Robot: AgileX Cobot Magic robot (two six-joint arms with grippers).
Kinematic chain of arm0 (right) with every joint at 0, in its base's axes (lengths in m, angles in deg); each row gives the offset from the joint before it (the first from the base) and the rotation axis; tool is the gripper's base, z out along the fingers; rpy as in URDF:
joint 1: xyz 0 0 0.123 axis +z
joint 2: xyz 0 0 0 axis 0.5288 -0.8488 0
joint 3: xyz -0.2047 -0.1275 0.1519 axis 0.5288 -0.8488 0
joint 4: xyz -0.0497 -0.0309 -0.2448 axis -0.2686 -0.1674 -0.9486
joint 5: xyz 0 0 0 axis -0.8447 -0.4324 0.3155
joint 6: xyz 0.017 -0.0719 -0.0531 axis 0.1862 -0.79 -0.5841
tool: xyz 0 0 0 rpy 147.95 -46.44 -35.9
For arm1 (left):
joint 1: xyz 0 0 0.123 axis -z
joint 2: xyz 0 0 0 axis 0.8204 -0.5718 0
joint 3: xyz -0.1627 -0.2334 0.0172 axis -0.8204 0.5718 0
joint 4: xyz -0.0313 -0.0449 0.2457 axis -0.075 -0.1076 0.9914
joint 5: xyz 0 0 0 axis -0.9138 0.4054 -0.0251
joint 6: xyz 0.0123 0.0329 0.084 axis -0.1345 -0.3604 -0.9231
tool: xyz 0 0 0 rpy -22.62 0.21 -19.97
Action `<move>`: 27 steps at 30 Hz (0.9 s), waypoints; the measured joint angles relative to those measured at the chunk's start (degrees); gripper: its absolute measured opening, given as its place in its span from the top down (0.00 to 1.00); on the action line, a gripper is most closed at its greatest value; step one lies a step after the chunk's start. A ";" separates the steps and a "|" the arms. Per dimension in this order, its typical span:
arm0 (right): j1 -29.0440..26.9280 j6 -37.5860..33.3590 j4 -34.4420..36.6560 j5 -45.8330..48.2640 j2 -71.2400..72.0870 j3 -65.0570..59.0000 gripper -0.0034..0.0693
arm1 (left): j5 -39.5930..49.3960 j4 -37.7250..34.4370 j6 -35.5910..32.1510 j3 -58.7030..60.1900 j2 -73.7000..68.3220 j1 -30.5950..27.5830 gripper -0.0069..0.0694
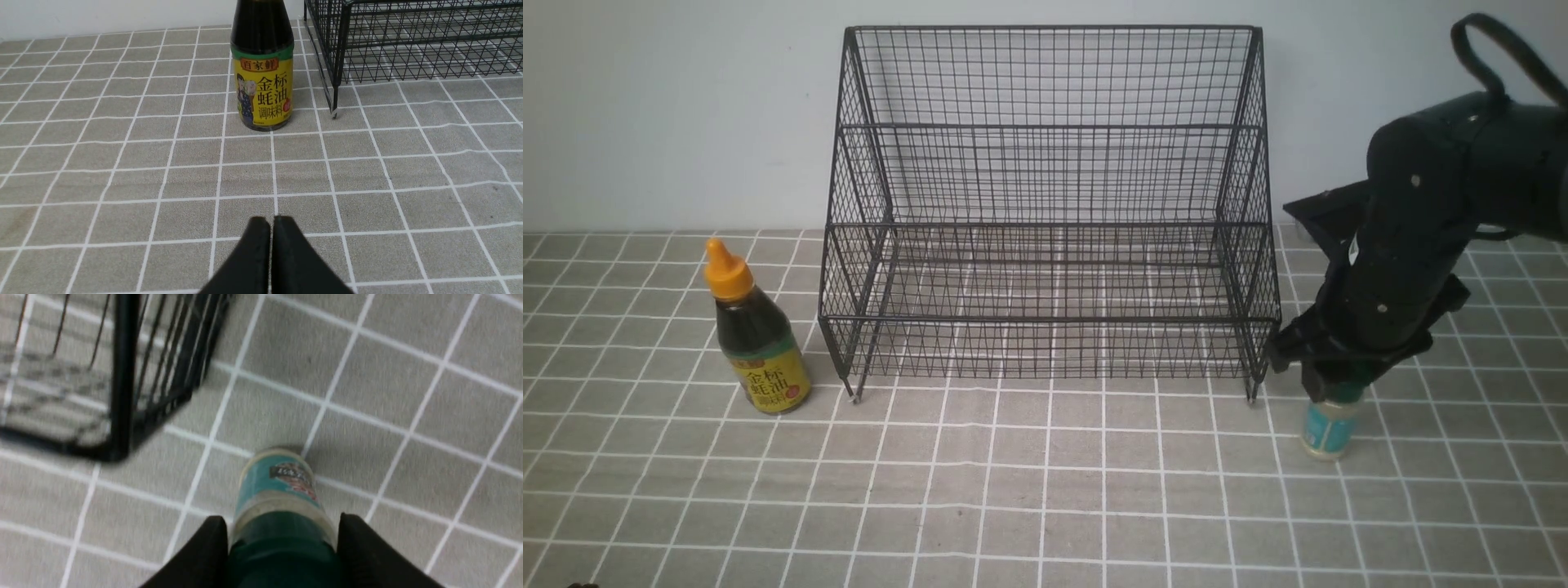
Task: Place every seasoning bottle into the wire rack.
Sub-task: Use the right arm to grab the condiment bottle closest to it, then use the right arm to put the condiment bottle back on the shelf
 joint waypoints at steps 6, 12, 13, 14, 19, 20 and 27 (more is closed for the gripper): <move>0.00 -1.44 2.87 5.62 10.75 -0.05 0.52 | 0.00 0.00 0.00 0.00 0.00 0.00 0.92; 0.61 -5.79 8.95 7.21 18.65 1.86 0.52 | 0.00 0.00 0.00 0.00 0.00 0.00 0.92; 1.28 -6.71 9.77 7.52 18.83 3.64 0.52 | 0.00 0.00 0.00 0.00 0.00 0.00 0.92; 1.40 -6.80 9.83 7.51 18.83 3.93 0.52 | 0.00 0.00 0.00 0.00 0.00 0.00 0.92; 6.03 -7.76 9.09 7.58 14.35 13.90 0.52 | 0.00 0.00 0.00 0.00 0.00 0.00 0.92; 6.82 -7.85 8.40 7.58 12.71 15.68 0.52 | 0.00 0.00 0.00 0.00 0.00 0.00 0.92; 9.76 -7.72 4.64 7.58 -0.44 29.23 0.52 | 0.00 0.00 0.00 0.00 0.00 0.00 0.92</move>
